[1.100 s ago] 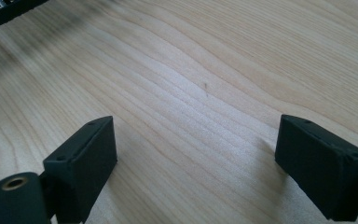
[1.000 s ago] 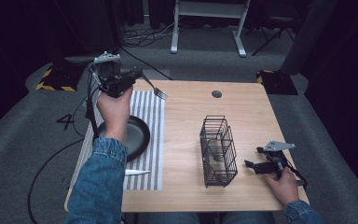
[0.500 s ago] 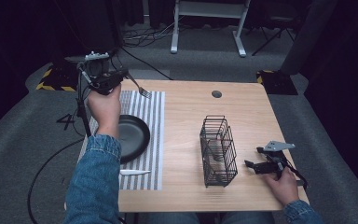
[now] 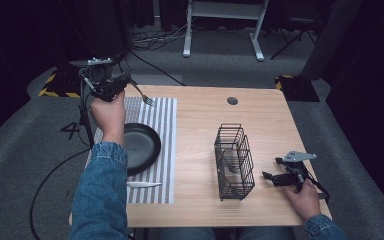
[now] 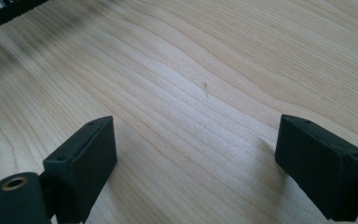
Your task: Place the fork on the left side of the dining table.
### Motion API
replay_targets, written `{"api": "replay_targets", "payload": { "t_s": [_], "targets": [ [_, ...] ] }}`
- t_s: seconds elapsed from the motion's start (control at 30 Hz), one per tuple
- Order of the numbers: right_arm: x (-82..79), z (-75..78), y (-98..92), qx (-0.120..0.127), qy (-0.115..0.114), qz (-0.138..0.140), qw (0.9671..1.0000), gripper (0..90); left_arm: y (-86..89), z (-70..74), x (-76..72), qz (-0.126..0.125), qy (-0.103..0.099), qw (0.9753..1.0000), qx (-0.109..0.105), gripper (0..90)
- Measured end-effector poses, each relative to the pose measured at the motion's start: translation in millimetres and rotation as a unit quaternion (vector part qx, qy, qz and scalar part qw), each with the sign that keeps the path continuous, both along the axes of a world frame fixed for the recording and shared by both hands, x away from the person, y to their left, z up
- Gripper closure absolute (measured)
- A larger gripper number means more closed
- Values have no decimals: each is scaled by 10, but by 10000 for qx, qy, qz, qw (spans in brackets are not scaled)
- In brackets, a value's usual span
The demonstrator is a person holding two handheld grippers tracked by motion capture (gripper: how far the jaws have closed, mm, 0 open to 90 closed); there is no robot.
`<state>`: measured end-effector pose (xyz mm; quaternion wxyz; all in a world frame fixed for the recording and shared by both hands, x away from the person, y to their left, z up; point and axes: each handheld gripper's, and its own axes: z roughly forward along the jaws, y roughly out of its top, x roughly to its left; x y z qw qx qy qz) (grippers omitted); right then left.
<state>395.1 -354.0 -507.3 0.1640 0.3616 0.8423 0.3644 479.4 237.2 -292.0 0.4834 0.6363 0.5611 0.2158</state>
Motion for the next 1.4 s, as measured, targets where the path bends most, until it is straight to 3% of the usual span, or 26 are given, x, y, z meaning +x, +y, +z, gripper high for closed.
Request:
{"api": "replay_targets", "payload": {
  "t_s": [0.3,0.53,0.97,1.4],
  "targets": [
    [1,0,0,-4,-1,4,10000,127,10,-153,163,117,215,9996,125,862],
    [1,0,-1,-6,-1,6,10000,127,-19,-363,261,103,533,9982,258,862],
    [1,0,0,-5,-2,5,10000,127,-48,-600,354,138,726,9973,14,862],
    [1,0,0,-5,0,5,10000,127,-73,-696,420,151,885,9959,146,861]
  ]
}}
